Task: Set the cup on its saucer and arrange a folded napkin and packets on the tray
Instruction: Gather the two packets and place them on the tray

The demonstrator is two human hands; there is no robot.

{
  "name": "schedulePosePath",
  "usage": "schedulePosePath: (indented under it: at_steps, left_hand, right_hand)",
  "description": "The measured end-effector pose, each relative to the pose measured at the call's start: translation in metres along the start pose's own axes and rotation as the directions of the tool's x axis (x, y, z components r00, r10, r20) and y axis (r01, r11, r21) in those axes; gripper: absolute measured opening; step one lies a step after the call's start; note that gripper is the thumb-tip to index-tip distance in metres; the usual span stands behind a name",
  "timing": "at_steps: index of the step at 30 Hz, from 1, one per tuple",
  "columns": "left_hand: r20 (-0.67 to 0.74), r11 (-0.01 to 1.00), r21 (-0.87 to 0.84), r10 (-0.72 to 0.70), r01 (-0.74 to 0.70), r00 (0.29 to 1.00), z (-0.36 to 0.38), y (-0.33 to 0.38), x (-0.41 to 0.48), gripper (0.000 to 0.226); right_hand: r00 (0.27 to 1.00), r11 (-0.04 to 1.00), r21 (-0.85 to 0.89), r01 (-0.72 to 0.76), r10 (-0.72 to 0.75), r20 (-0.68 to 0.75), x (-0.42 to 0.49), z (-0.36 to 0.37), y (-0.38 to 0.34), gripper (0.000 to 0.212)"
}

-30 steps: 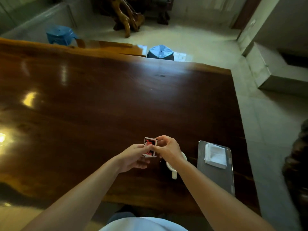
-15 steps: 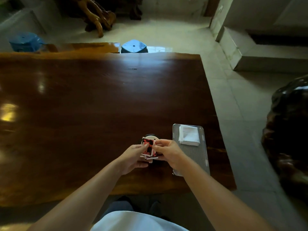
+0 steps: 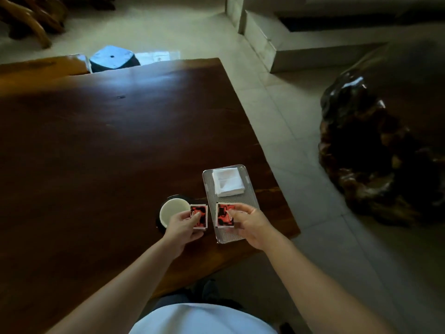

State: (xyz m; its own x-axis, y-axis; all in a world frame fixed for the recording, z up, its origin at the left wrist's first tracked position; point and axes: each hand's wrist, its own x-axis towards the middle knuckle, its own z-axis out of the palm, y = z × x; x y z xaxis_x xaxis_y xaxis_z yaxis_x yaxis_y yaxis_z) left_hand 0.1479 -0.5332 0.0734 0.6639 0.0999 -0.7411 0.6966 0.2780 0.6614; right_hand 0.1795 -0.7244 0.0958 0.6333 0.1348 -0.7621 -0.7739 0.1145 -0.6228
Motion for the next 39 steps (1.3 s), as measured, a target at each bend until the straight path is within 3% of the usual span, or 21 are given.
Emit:
schedulePosePath:
  at_steps: [4, 7, 12, 18, 23, 25, 30, 39]
  left_hand:
    - [0.097, 0.998, -0.006, -0.054, 0.055, 0.994, 0.016, -0.005, 0.019, 0.012]
    - [0.131, 0.994, 0.011, -0.105, 0.104, 0.986, 0.027, -0.01, 0.027, 0.023]
    - [0.057, 0.988, 0.092, -0.132, 0.126, 0.99, 0.045, -0.028, 0.046, 0.024]
    - [-0.122, 0.99, -0.006, -0.143, 0.143, 0.982, 0.081, -0.052, 0.061, 0.025]
    - [-0.253, 0.976, 0.143, -0.122, 0.162, 0.96, 0.103, -0.074, 0.089, 0.034]
    - [-0.309, 0.967, 0.191, -0.103, 0.167, 0.945, 0.108, -0.08, 0.096, 0.027]
    - [-0.365, 0.92, 0.359, -0.013, 0.154, 0.931, 0.113, -0.088, 0.101, 0.019]
    - [-0.441, 0.783, 0.593, 0.117, 0.19, 0.89, 0.108, -0.093, 0.108, 0.031]
  right_hand:
    - [0.999, 1.0, -0.022, 0.008, -0.009, -0.047, 0.006, -0.027, -0.002, 0.042]
    - [0.997, 0.998, -0.068, -0.019, 0.014, -0.082, 0.012, -0.042, 0.0, 0.047]
    - [0.991, 0.973, -0.229, -0.031, 0.0, -0.132, 0.039, -0.066, 0.001, 0.033]
    - [0.989, 0.877, -0.477, -0.062, -0.009, -0.145, 0.084, -0.098, 0.001, 0.023]
    - [0.995, 0.809, -0.585, -0.056, -0.004, -0.1, 0.115, -0.119, 0.011, 0.032]
    - [0.995, 0.768, -0.639, -0.044, -0.021, -0.093, 0.123, -0.124, 0.014, 0.029]
    - [0.993, 0.669, -0.743, 0.0, -0.087, -0.079, 0.13, -0.129, 0.022, 0.01]
    - [0.979, 0.544, -0.837, 0.063, -0.195, -0.053, 0.14, -0.123, 0.031, 0.014]
